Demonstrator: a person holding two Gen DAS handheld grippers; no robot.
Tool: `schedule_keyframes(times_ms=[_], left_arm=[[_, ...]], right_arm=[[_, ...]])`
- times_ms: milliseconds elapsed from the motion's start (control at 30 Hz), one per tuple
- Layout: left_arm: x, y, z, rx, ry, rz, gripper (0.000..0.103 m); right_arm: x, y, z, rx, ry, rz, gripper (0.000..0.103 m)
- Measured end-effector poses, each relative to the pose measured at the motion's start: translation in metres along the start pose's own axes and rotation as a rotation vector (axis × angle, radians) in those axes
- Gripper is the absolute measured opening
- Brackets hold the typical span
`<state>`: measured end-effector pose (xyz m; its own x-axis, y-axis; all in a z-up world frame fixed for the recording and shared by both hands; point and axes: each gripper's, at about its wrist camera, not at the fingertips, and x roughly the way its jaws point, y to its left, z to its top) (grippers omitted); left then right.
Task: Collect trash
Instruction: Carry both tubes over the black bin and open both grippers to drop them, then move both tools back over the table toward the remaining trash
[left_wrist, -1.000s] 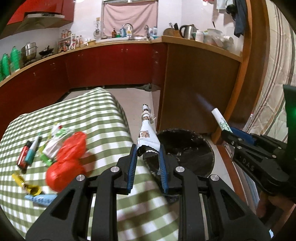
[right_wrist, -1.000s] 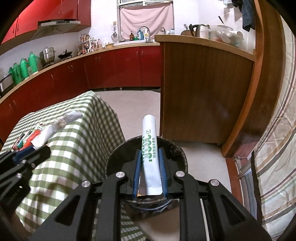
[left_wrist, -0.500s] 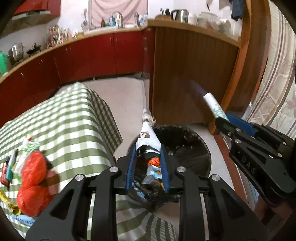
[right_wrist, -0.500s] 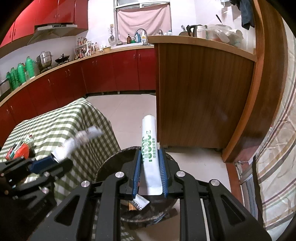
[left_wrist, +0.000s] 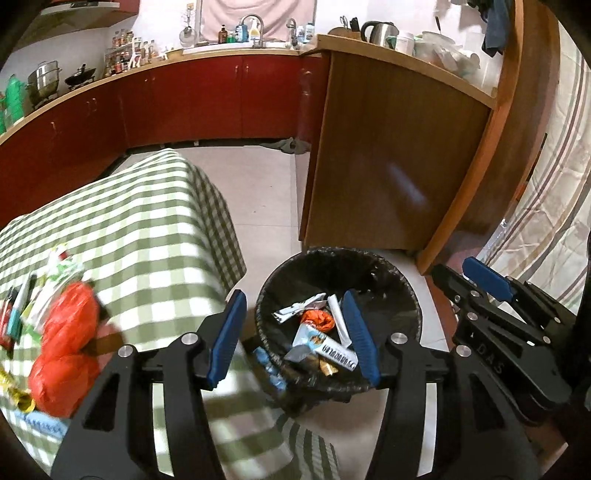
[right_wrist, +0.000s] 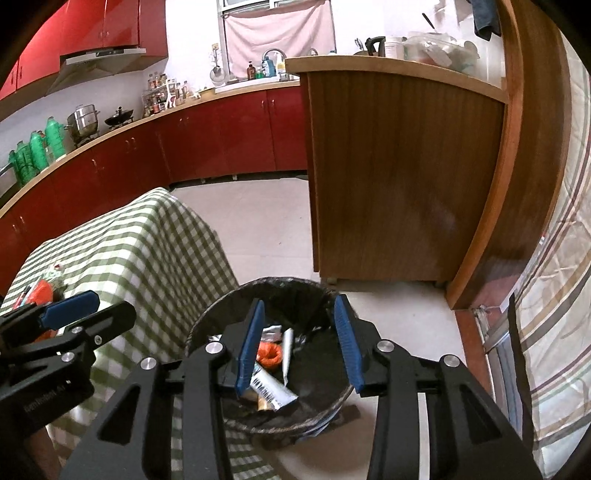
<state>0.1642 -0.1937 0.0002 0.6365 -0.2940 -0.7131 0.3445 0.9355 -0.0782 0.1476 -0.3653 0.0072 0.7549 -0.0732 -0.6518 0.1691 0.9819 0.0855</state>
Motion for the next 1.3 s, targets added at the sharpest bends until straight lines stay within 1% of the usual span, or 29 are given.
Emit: schedule_keyframes(times_ms=[67, 233, 267, 367, 467, 633, 767, 867, 1033, 1100, 1167, 1300], left_arm=[[-0.013, 0.008, -0.006, -0.011, -0.007, 0.003, 0.054], [-0.046, 0.037, -0.024, -0.049, -0.022, 0.044, 0.057], [-0.054, 0.045, -0.029, -0.063, -0.025, 0.057, 0.058], [-0.074, 0.071, -0.042, -0.102, -0.028, 0.095, 0.059], [-0.091, 0.094, -0.054, -0.131, -0.029, 0.136, 0.060], [-0.114, 0.136, -0.078, -0.191, -0.019, 0.210, 0.060], [-0.128, 0.166, -0.092, -0.231, -0.012, 0.259, 0.060], [-0.138, 0.184, -0.098, -0.254, -0.017, 0.291, 0.061], [-0.148, 0.211, -0.107, -0.293, -0.016, 0.330, 0.062], [-0.150, 0.221, -0.110, -0.307, -0.015, 0.342, 0.062], [-0.153, 0.230, -0.114, -0.318, -0.014, 0.352, 0.062], [-0.156, 0.244, -0.118, -0.331, -0.015, 0.375, 0.063]], right_arm=[[-0.005, 0.006, -0.003, -0.004, 0.001, 0.011, 0.040], [-0.019, 0.028, -0.007, -0.023, 0.004, 0.040, 0.040], [-0.022, 0.035, -0.008, -0.028, 0.005, 0.052, 0.041], [-0.030, 0.055, -0.009, -0.046, 0.003, 0.076, 0.043], [-0.036, 0.077, -0.013, -0.064, 0.005, 0.105, 0.043], [-0.042, 0.115, -0.021, -0.105, 0.018, 0.151, 0.043], [-0.046, 0.147, -0.024, -0.141, 0.023, 0.188, 0.044], [-0.049, 0.169, -0.024, -0.162, 0.020, 0.209, 0.049], [-0.047, 0.204, -0.022, -0.202, 0.017, 0.235, 0.054], [-0.047, 0.214, -0.022, -0.211, 0.021, 0.240, 0.056], [-0.045, 0.223, -0.022, -0.213, 0.023, 0.245, 0.061], [-0.040, 0.238, -0.020, -0.208, 0.036, 0.255, 0.067]])
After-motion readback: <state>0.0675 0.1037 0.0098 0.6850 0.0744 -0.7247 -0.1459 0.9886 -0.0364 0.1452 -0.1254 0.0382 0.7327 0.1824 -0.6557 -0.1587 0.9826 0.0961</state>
